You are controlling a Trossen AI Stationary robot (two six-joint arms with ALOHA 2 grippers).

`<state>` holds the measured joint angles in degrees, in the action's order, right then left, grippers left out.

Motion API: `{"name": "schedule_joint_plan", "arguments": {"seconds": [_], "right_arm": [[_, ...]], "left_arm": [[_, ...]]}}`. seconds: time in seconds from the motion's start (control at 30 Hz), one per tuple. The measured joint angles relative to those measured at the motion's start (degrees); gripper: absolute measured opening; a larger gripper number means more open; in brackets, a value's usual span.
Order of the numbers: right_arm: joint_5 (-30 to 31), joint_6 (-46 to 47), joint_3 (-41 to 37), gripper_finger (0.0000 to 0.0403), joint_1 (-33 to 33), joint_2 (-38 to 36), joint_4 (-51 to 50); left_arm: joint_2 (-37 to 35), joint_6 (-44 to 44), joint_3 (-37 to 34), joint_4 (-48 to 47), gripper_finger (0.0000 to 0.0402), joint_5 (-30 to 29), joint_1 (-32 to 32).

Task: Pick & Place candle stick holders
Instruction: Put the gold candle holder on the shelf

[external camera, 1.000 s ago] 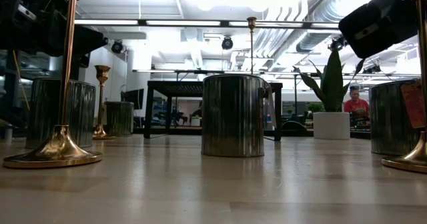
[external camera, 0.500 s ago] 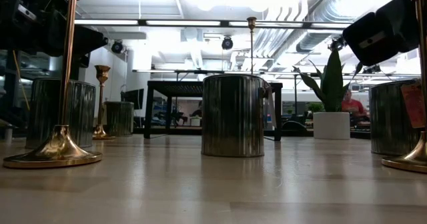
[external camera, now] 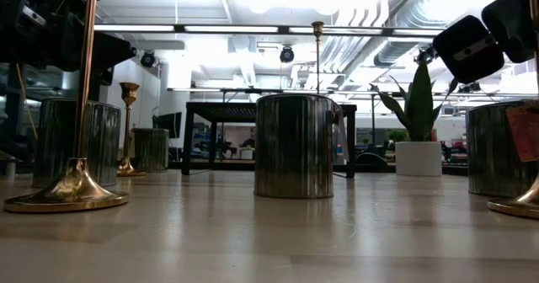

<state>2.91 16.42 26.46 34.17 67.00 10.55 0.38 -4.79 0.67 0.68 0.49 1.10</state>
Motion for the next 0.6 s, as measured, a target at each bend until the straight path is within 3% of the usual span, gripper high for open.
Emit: {"name": "schedule_joint_plan", "arguments": {"seconds": [0.3,0.6], "right_arm": [[0.4,0.1,0.0,0.0013,0.0,-0.1,0.4],[7.9,0.0,3.1,0.0009,-0.6,-1.5,-1.1]], "left_arm": [[0.0,0.0,0.0,0.0,0.0072,0.0,0.0],[0.0,0.0,0.0,0.0,0.0072,0.0,0.0]]}}
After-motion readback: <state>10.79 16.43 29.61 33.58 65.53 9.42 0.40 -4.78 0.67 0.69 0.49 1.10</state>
